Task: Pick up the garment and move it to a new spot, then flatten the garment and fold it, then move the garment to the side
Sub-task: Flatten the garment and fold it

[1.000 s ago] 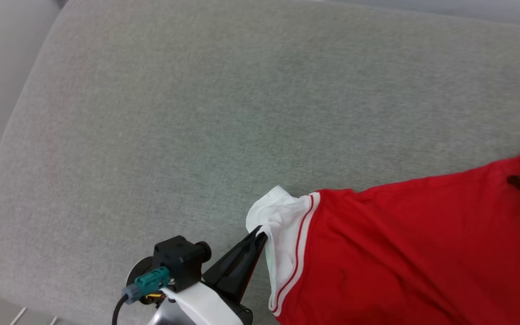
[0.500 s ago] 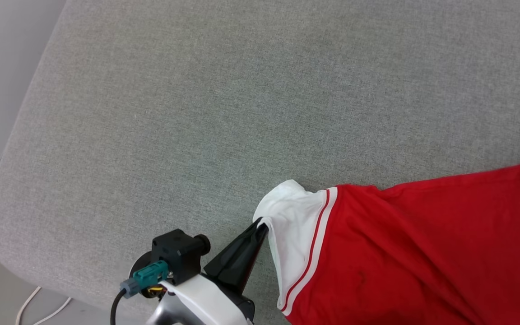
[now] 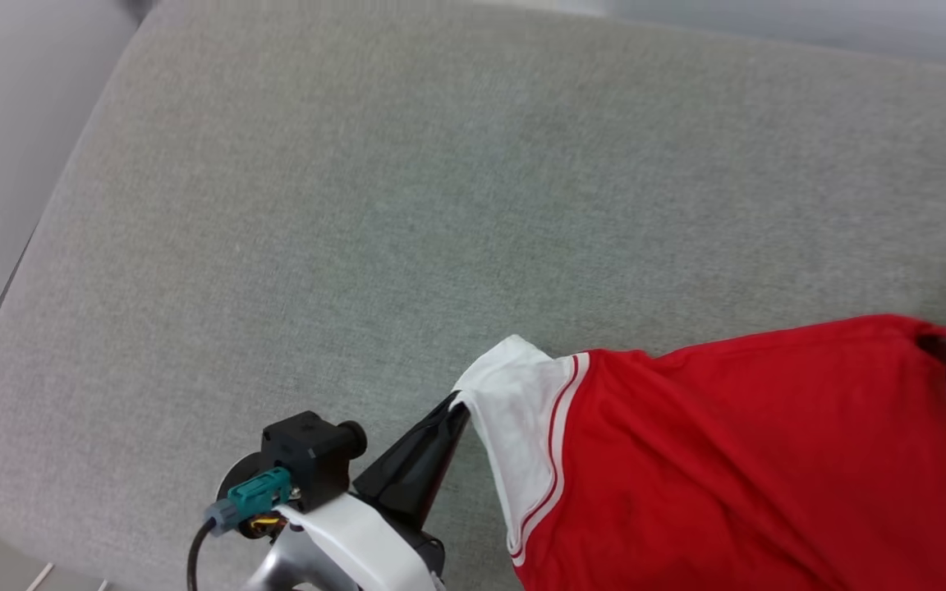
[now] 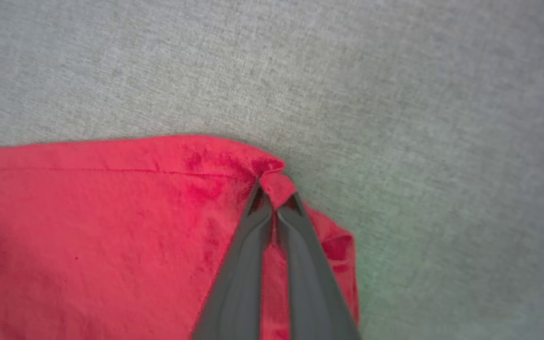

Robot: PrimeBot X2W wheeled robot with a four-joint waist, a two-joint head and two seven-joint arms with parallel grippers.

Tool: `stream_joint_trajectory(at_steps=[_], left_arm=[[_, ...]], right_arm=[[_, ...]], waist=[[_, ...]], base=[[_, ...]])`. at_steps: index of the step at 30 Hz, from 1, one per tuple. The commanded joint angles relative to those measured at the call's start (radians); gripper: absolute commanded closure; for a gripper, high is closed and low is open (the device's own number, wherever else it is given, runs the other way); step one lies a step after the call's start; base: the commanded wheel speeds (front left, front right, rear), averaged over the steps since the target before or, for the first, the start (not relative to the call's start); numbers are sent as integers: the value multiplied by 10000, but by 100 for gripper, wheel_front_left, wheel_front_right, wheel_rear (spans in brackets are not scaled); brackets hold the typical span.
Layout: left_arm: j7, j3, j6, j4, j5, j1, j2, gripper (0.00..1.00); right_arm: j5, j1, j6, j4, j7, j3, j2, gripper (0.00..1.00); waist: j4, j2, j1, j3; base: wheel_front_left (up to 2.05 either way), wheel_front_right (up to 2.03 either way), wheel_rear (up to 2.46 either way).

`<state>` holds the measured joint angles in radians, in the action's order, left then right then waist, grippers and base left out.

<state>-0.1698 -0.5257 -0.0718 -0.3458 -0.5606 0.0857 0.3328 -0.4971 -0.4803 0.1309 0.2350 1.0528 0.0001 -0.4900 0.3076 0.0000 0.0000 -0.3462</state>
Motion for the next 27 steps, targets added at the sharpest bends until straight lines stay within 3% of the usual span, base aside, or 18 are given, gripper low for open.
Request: stream_joint_trajectory(at_steps=[1,6,15,27], left_arm=[[18,92,-73,-28,-41,-136,85,100],[-39,412,-279,-262,-51,-316,341,100],[-101,1099,-615,-788,-118,-442,853,100],[124,2557,-878,-2017,0,644,1494,100]], right_arm=[[-118,237,-4,88,-292,148,29,100],[-594,142,-4,-247,-1049,420,66,100],[-1218,81,-4,-1305,-1838,805,-422,100],[-1691,-300,-4,-4125,-2458,577,-802,100]], waist=[[-429,0,0,617],[-1053,0,0,1421],[-1905,0,0,2297],[-2889,0,0,3081]], base=[[0,0,0],[0,0,0],[0,0,0],[0,0,0]])
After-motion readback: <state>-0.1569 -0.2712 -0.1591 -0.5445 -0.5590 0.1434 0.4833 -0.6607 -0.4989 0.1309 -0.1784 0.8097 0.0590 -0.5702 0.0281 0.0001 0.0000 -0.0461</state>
